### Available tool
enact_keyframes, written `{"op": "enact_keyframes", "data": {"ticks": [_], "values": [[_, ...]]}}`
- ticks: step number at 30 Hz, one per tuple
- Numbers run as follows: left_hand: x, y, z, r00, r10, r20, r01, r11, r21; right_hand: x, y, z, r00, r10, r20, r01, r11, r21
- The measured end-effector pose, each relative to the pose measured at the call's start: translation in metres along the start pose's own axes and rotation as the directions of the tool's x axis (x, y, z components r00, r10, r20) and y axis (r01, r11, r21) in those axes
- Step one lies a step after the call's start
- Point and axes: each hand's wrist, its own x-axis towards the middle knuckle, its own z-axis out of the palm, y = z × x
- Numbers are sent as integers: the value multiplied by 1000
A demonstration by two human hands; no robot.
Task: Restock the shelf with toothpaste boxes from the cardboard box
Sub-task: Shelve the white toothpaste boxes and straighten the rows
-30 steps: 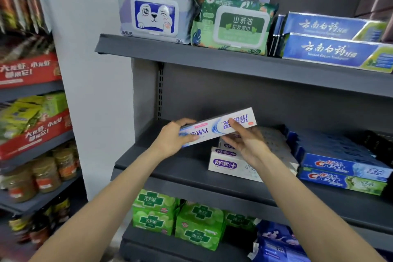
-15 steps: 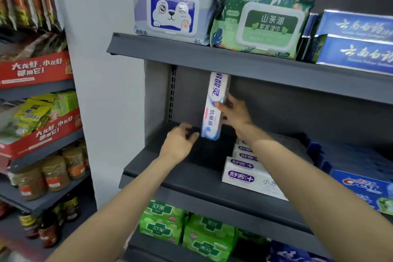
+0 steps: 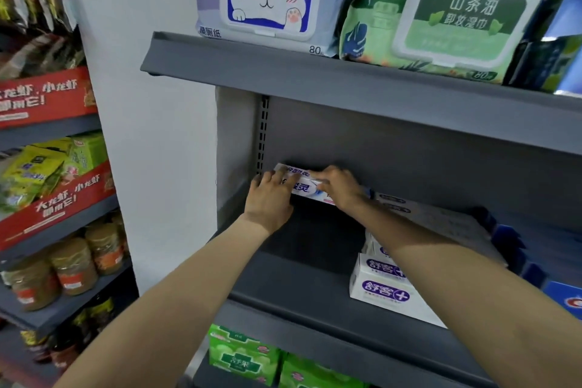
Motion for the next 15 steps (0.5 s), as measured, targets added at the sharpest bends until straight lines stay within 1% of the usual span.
{"op": "enact_keyframes", "data": {"ticks": [2, 4, 5, 6, 7, 8, 9, 11, 13, 15], "values": [[7, -4, 7, 999, -18, 36, 19, 1000, -8, 8, -1, 8, 1000, -2, 4, 2, 1000, -14], [12, -6, 16, 991, -52, 126, 61, 996, -69, 11, -5, 14, 1000, -12, -5, 12, 998, -55], [15, -7, 19, 983, -64, 170, 82, 991, -102, 11, -7, 16, 998, -52, -26, 48, 989, -139], [17, -8, 21, 978, -70, 199, 96, 988, -122, 12, -5, 18, 997, -81, -10, 77, 972, -223], [19, -8, 23, 975, -74, 209, 103, 986, -131, 13, -4, 19, 995, -90, 53, 101, 958, -269], [22, -9, 25, 974, -78, 211, 109, 985, -137, 13, -4, 19, 991, -79, 106, 106, 951, -291], [25, -9, 26, 974, -85, 211, 117, 983, -143, 13, -4, 19, 991, -44, 127, 86, 933, -350], [30, -8, 28, 976, -107, 190, 133, 983, -128, 11, -5, 16, 991, -7, 134, 61, 912, -406], [34, -7, 26, 977, -116, 179, 133, 987, -91, 11, -7, 13, 980, 32, 195, 64, 881, -469], [35, -7, 21, 973, -111, 204, 128, 989, -72, 9, -9, 12, 963, 80, 256, 53, 879, -475]]}}
